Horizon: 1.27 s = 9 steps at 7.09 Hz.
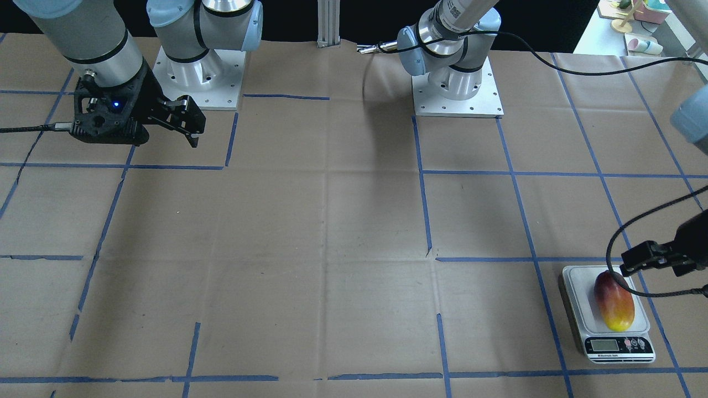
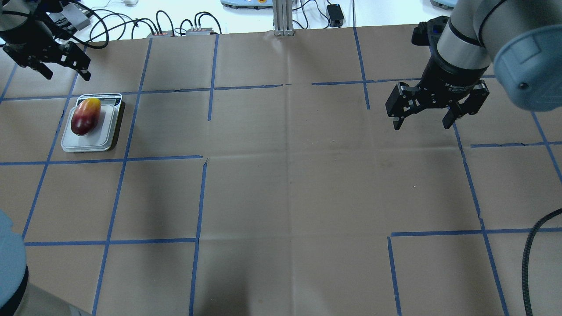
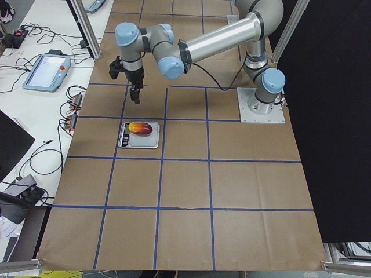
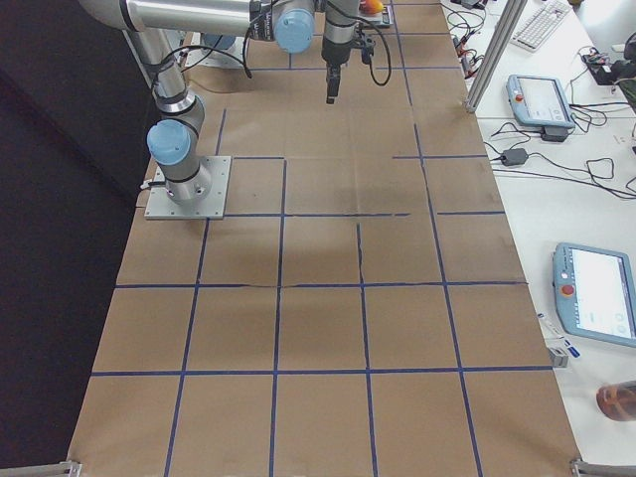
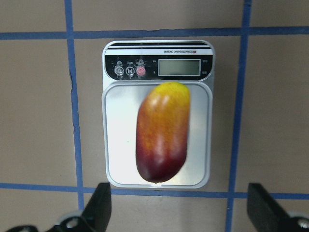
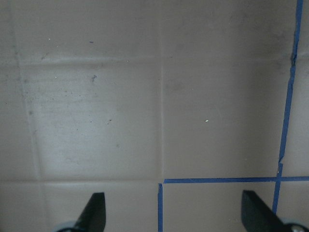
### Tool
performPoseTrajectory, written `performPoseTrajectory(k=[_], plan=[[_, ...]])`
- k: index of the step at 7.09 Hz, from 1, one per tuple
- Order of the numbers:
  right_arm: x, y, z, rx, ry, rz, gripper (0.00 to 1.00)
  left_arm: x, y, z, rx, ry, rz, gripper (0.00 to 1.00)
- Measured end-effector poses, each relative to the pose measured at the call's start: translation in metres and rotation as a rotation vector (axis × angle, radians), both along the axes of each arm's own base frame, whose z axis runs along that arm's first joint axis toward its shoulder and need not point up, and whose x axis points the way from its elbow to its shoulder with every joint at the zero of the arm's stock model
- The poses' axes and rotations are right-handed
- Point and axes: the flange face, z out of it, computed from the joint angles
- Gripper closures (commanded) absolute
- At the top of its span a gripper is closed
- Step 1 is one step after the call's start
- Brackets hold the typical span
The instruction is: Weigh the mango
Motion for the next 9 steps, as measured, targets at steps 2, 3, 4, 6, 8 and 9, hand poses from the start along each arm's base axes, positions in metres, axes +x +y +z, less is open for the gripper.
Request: performPoseTrajectory(k=[2, 3, 4, 6, 8, 9], plan=[[0.0, 0.0, 0.0, 0.0, 0.0, 0.0, 0.0, -0.092, 0.021, 0.037, -0.039, 0.003, 0.012, 0.0], [0.0, 0.0, 0.0, 0.0, 0.0, 0.0, 0.0, -0.138, 0.036, 0.044, -0.039, 0.014, 0.043, 0.0], [0.0, 0.0, 0.0, 0.0, 0.0, 0.0, 0.0, -0.173, 0.051, 0.044, -0.024, 0.022, 0.076, 0.0], [0.0, 0.0, 0.0, 0.0, 0.0, 0.0, 0.0, -0.216, 0.077, 0.045, -0.013, 0.023, 0.124, 0.0], [0.0, 0.0, 0.0, 0.0, 0.0, 0.0, 0.0, -0.23, 0.101, 0.052, -0.02, 0.026, 0.132, 0.0], [0.0, 0.0, 0.0, 0.0, 0.0, 0.0, 0.0, -0.229, 0.116, 0.053, -0.01, 0.023, 0.133, 0.0]])
